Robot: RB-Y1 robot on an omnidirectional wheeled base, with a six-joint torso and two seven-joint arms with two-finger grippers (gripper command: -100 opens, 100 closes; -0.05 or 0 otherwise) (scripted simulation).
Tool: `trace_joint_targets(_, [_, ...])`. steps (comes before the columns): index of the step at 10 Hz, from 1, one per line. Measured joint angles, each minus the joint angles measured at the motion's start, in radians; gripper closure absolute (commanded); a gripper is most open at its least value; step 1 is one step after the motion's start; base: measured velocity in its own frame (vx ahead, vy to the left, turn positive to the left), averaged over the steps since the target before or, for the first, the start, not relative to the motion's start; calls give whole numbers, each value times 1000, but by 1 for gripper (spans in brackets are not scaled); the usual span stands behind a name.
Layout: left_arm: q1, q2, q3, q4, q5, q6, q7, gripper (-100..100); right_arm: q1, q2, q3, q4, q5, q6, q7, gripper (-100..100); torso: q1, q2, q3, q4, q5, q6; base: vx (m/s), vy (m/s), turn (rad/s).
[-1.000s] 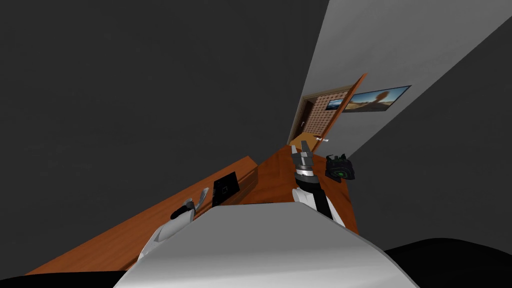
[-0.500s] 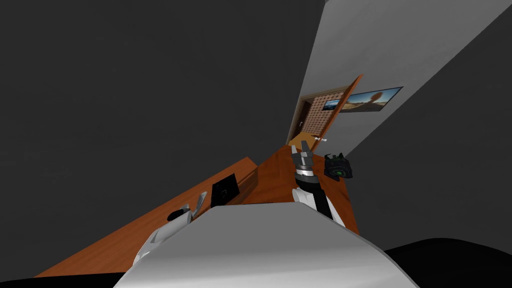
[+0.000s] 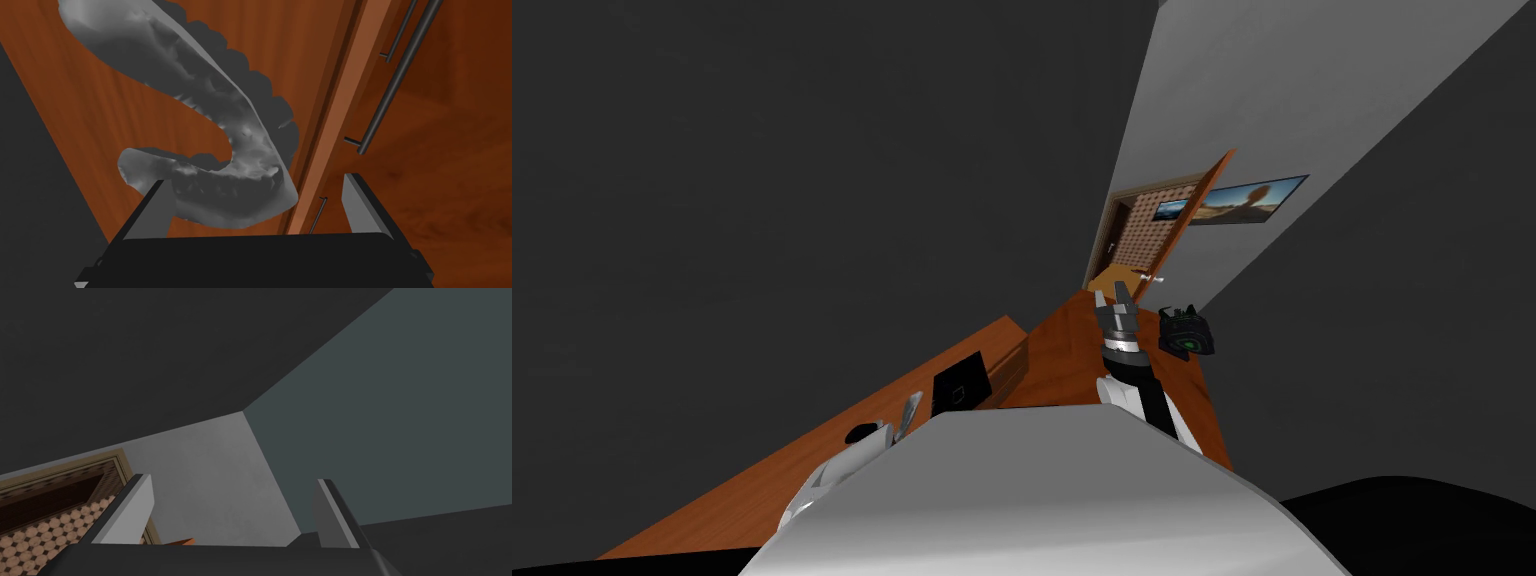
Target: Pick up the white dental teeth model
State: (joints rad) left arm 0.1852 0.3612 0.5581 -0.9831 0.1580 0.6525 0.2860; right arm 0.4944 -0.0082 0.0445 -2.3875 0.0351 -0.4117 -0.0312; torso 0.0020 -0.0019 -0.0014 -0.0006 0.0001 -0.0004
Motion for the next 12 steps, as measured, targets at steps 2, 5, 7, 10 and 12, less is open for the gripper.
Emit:
trace_joint_targets(2, [-7, 0, -4, 25, -2, -18, -1, -100, 0, 0, 0, 0, 0, 0, 0, 0, 0, 1, 1, 0, 0, 0, 36, 46, 51])
trace_joint_targets(5, [-8, -16, -15, 63, -13, -72, -1, -100, 0, 0, 0, 0, 0, 0, 0, 0, 2, -1, 0, 0, 0, 0, 44, 44, 30])
trace_joint_targets(7, [-8, -17, -16, 64, -14, -74, -1, 100, 0, 0, 0, 0, 0, 0, 0, 0, -1, 2, 1, 1, -1, 0, 0, 0, 0])
trace_joint_targets(10, [-8, -17, -16, 64, -13, -75, 0, 100, 0, 0, 0, 0, 0, 0, 0, 0, -2, 2, 1, 0, -1, 0, 0, 0, 0])
trace_joint_targets(12, [-8, -17, -16, 64, -13, -75, 0, 100, 0, 0, 0, 0, 0, 0, 0, 0, -2, 3, 1, 0, -1, 0, -22, -20, -37])
